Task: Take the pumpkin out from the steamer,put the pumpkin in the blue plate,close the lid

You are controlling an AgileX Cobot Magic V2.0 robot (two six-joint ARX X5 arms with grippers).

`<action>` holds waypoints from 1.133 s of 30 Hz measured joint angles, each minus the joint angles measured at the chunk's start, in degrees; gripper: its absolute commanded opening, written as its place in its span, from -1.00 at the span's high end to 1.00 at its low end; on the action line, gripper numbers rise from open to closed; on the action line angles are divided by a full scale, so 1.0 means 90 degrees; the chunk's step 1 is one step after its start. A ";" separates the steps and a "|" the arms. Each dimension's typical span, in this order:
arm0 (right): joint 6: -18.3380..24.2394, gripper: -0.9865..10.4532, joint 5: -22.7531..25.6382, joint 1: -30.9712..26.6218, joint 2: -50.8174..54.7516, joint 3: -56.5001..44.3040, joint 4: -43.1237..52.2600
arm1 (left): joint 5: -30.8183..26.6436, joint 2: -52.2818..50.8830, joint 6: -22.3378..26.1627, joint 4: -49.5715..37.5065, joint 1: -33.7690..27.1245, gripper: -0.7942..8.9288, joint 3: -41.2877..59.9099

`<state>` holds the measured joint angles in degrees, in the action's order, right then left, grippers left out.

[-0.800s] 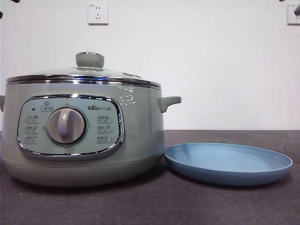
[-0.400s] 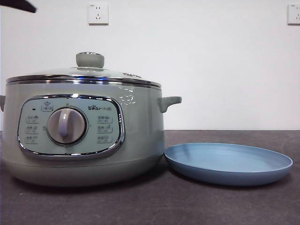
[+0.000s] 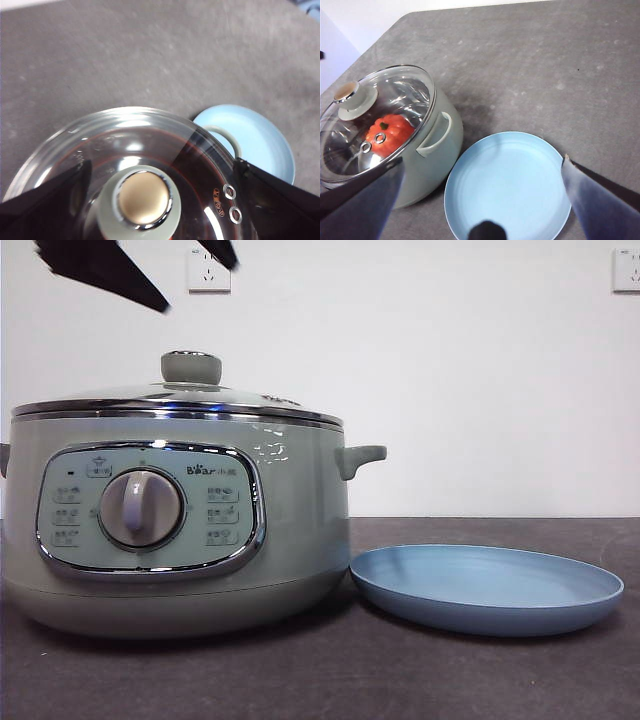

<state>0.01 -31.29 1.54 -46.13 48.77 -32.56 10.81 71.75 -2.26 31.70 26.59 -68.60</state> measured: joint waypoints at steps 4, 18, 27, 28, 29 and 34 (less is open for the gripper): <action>0.0000 -0.11 0.0000 0.0000 0.0002 0.0000 0.0000 | -0.0153 0.0391 0.0036 0.0032 0.0146 -0.14 0.0000; 0.0000 -0.11 0.0022 0.0000 0.0002 0.0000 -0.0005 | -0.0576 0.0933 0.0204 0.0335 0.0233 0.22 0.0000; 0.0000 -0.11 0.0024 0.0000 0.0002 0.0000 -0.0005 | -0.0636 0.0925 0.0525 0.0440 0.0233 0.85 -0.0044; 0.0000 -0.11 0.0024 0.0000 0.0000 0.0000 -0.0005 | -0.0646 0.0925 0.0532 0.0440 0.0233 0.85 -0.0044; 0.0000 -0.11 0.0024 0.0000 0.0000 0.0000 -0.0005 | -0.0648 0.0925 0.0537 0.0437 0.0233 0.85 -0.0044; -0.0002 -0.11 0.0022 0.0000 0.0000 0.0000 -0.0005 | -0.0685 0.0925 0.0539 0.0420 0.0233 0.85 -0.0041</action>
<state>-0.01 -31.09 1.54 -46.13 48.77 -32.60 4.64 80.07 2.59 35.48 28.69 -68.97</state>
